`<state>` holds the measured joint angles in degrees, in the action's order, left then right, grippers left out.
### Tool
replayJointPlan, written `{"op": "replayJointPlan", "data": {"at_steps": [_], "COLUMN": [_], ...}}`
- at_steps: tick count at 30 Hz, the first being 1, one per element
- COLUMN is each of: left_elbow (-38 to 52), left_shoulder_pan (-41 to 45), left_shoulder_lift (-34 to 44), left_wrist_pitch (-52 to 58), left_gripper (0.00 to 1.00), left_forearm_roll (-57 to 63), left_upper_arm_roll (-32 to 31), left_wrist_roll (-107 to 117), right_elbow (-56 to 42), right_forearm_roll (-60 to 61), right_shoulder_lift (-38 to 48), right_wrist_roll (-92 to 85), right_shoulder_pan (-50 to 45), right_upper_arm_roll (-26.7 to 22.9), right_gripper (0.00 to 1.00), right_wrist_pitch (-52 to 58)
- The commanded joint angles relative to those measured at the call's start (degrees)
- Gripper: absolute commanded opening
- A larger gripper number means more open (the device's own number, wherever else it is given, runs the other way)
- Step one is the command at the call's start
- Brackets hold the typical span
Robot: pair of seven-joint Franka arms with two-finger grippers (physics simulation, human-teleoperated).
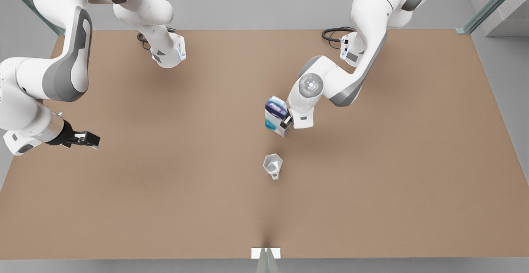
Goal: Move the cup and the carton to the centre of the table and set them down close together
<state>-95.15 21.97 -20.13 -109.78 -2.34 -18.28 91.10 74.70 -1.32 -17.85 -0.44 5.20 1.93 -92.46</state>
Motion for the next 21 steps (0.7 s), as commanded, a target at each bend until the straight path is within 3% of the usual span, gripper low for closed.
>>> {"op": "replayJointPlan", "data": {"at_steps": [1, 5, 7, 11, 12, 13, 15, 16, 21], "left_elbow": [0.1, 4.6, 9.5, 13.5, 14.6, 14.4, 14.6, 14.6, 12.9], "left_shoulder_pan": [0.0, -0.3, -0.4, -0.8, -0.9, -2.9, -14.3, -17.3, -18.3], "left_shoulder_lift": [-0.2, -0.4, -0.4, 0.2, 0.5, 3.6, 7.0, 7.4, 8.3], "left_wrist_pitch": [0.0, 4.6, 7.9, 11.2, 13.6, 14.3, 16.6, 16.4, 16.0], "left_gripper": [1.00, 1.00, 1.00, 1.00, 1.00, 1.00, 1.00, 1.00, 1.00], "left_forearm_roll": [0.5, 1.2, 1.4, 0.8, 1.3, 1.5, 6.8, 6.9, 7.1], "left_upper_arm_roll": [0.0, 0.1, 4.5, 30.5, 32.4, 32.3, 19.9, 17.1, 15.3], "left_wrist_roll": [0.0, -0.3, -6.4, -66.6, -75.6, -83.5, -87.3, -87.5, -87.4], "right_elbow": [0.0, -0.1, -0.1, -0.1, -0.1, -0.1, -0.5, -2.1, -2.2], "right_forearm_roll": [0.0, 0.0, 0.1, 0.0, 0.0, 0.1, 0.1, 0.1, 0.2], "right_shoulder_lift": [0.0, 0.0, 0.0, 0.1, 0.2, 0.7, 0.6, -1.5, -1.2], "right_wrist_roll": [0.0, 0.0, 0.0, 0.2, 0.2, 0.2, 0.4, 0.4, 0.2], "right_shoulder_pan": [-0.1, 0.0, 0.0, 0.1, 0.1, 0.1, 0.0, -0.3, -1.3], "right_upper_arm_roll": [0.0, 0.0, 0.0, -0.1, -0.1, -1.1, -1.3, -1.2, -0.8], "right_gripper": [1.00, 1.00, 1.00, 1.00, 1.00, 1.00, 1.00, 1.00, 1.00], "right_wrist_pitch": [0.0, 0.0, 0.0, 0.0, 0.0, 0.0, -0.6, -0.9, -0.4]}}
